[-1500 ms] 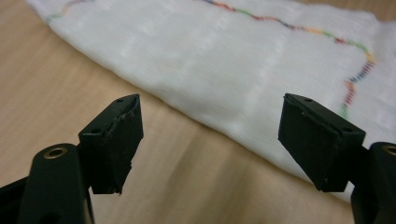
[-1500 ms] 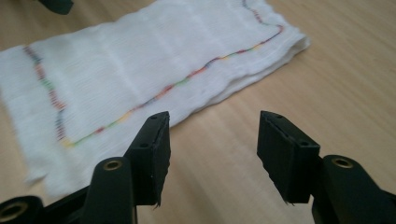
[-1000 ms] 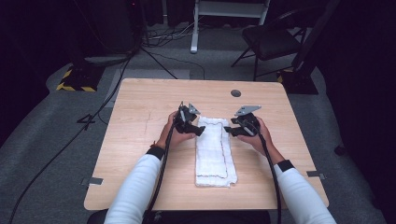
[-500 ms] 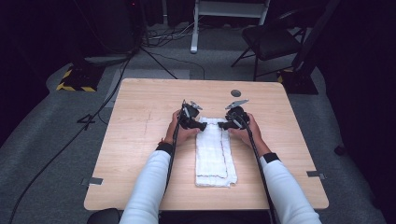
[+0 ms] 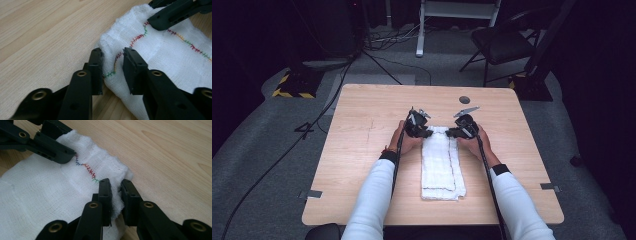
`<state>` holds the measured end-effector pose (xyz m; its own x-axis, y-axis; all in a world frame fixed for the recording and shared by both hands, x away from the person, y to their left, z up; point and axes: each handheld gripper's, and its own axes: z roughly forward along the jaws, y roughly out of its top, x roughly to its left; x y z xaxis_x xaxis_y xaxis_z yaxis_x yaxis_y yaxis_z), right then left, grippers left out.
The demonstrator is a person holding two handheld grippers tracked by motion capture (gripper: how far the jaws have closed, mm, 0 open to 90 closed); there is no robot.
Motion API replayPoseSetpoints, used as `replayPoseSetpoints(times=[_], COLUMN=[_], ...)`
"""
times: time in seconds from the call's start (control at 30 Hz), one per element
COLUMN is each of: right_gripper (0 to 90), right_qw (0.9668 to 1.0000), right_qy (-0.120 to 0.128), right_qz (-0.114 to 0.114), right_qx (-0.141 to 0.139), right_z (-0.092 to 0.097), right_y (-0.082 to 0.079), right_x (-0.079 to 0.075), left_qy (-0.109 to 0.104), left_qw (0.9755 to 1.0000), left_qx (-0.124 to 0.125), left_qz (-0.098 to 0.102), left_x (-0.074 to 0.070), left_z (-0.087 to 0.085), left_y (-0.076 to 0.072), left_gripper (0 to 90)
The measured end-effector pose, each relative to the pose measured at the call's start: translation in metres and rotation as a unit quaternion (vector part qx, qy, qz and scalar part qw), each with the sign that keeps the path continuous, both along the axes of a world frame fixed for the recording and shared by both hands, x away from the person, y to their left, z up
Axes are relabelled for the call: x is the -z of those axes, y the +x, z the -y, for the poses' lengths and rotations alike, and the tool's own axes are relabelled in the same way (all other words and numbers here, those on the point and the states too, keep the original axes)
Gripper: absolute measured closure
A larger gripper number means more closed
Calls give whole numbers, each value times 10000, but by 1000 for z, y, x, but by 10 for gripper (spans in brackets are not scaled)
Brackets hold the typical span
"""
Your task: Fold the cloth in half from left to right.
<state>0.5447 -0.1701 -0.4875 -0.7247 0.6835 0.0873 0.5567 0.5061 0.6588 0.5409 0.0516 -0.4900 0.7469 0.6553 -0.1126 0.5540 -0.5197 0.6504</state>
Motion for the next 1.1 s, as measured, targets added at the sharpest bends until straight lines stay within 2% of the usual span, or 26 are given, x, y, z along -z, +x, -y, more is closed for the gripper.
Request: replayPoseSetpoints(times=[0.07, 0.23, 0.33, 0.4, 0.47, 0.57, 0.67, 0.77, 0.9, 1.0, 1.1], right_gripper=[815, 825, 827, 828, 828, 829, 829, 830, 830, 830, 830], right_qw=[10000, 9991, 9984, 9973, 9966, 9943, 9920, 9894, 9883, 9884, 9890], right_qy=[-27, -222, -200, -133, -59, -128, -110, -69, -3, 86, 37], right_qz=[31, 339, 468, 637, 734, 970, 1177, 1389, 1491, 1507, 1476], right_qx=[11, 85, 232, 331, 380, 412, 432, 414, 306, 175, 2], right_z=[-1, -1, 5, 10, 14, 16, 16, 17, 17, 18, 17], right_y=[0, 1, 4, 5, 7, 7, 5, 1, -7, -15, -25], right_x=[-1, -3, -7, -14, -23, -38, -54, -69, -81, -83, -81], left_qy=[55, 258, 241, 187, 234, 232, 121, 11, -166, -168, -165], left_qw=[10000, 9993, 9987, 9984, 9975, 9960, 9947, 9934, 9921, 9908, 9906], left_qx=[25, 25, 1, -47, -44, -49, -82, -39, 106, 299, 484], left_qz=[57, 271, 440, 526, 666, 860, 1015, 1144, 1242, 1309, 1272], left_x=[-1, -9, -18, -26, -35, -50, -66, -78, -87, -89, -86], left_z=[1, 12, 19, 22, 25, 27, 26, 22, 14, 9, 4], left_y=[2, 8, 13, 15, 17, 16, 15, 12, 2, -9, -19], left_gripper=[764, 823, 832, 833, 833, 834, 833, 833, 834, 833, 832])
